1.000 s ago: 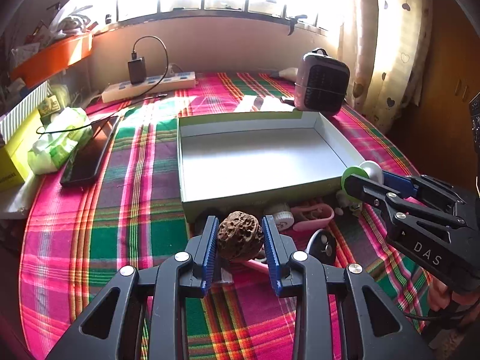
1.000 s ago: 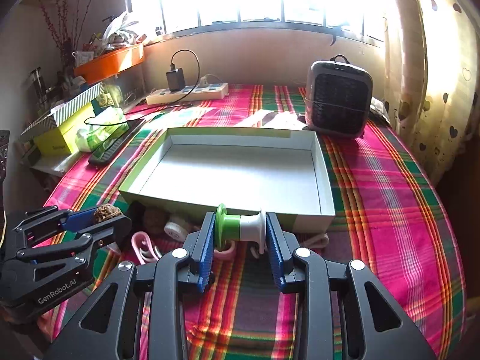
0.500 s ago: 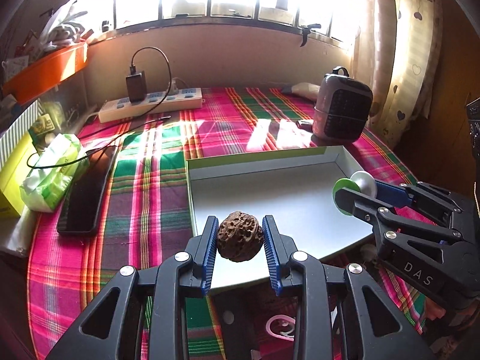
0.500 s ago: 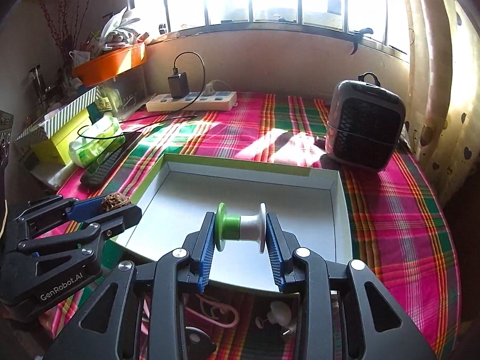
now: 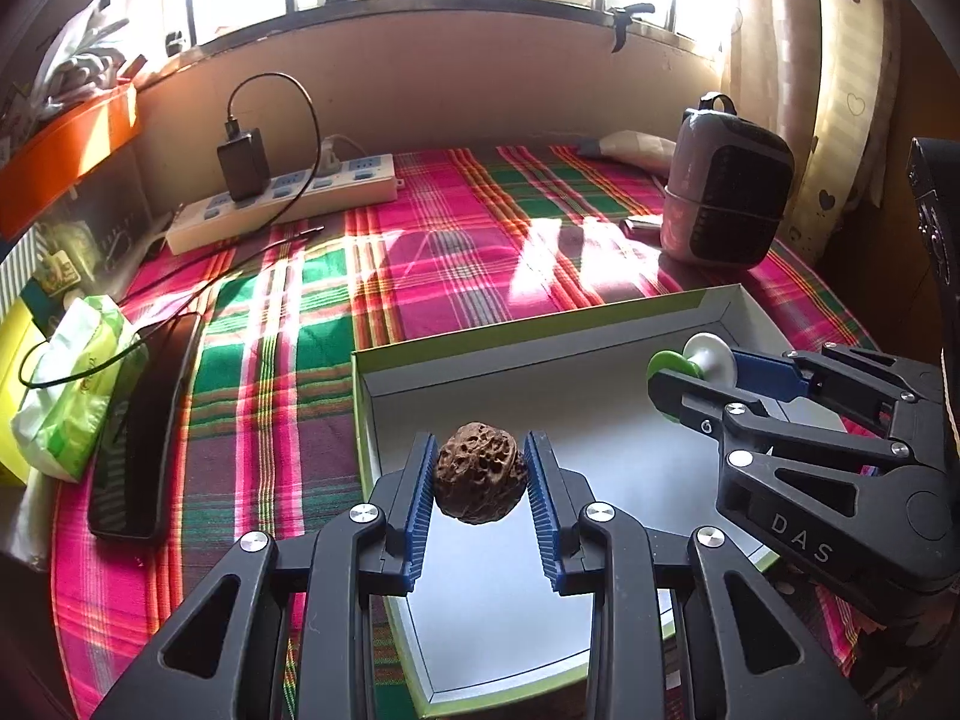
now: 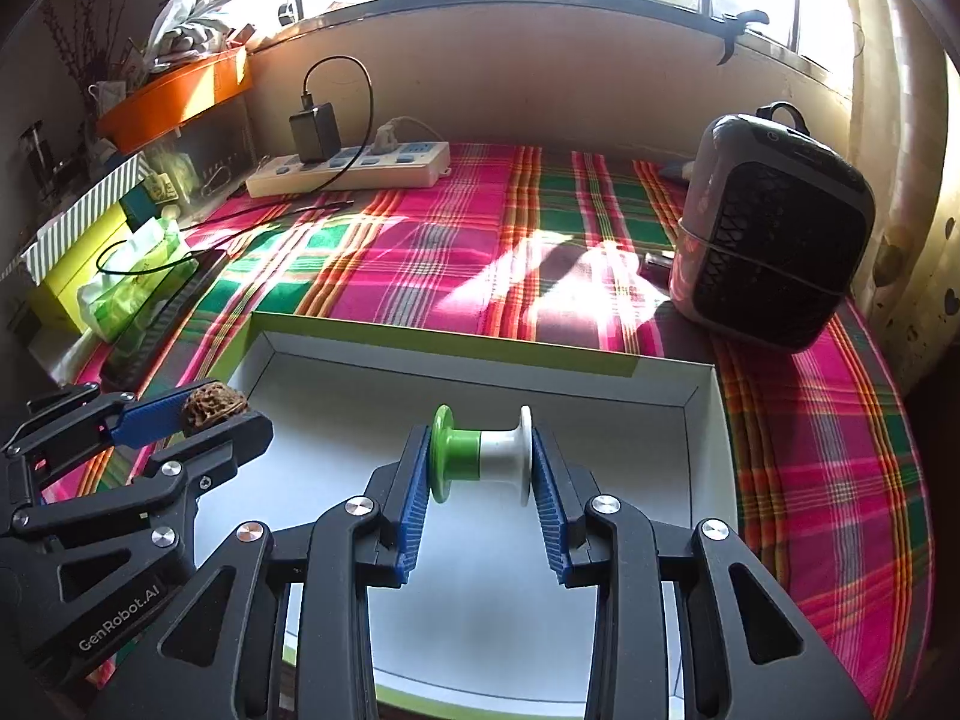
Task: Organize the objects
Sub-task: 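Carry the walnut and the spool over the gray box with both tools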
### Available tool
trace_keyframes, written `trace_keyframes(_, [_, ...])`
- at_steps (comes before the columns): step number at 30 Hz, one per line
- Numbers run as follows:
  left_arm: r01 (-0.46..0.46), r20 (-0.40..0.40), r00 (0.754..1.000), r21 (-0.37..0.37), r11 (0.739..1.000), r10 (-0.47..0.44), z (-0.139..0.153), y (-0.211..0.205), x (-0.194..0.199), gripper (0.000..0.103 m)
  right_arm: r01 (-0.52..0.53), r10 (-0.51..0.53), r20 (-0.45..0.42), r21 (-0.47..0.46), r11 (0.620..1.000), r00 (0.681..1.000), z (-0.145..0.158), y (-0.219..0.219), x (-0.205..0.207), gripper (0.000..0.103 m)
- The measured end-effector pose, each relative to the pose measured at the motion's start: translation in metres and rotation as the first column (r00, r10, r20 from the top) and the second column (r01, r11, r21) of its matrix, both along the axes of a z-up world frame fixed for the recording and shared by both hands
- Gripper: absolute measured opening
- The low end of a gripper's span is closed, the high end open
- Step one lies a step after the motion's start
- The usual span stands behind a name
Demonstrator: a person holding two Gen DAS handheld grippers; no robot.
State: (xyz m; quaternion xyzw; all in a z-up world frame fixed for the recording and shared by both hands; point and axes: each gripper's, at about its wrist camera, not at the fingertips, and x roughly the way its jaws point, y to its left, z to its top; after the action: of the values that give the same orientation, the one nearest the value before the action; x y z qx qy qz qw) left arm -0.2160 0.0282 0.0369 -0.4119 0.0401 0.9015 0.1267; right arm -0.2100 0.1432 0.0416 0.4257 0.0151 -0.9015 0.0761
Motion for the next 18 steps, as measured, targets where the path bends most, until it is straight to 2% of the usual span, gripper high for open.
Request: trace_keyframes(18, [-0.004, 0.038, 0.999, -0.043, 0.999, 0.006, -0.018, 0.005, -0.026, 0.028, 0.012, -0.013, 0.03, 0.037, 0.999, 0.999, -0.014, 0.0, -0.025, 0.034])
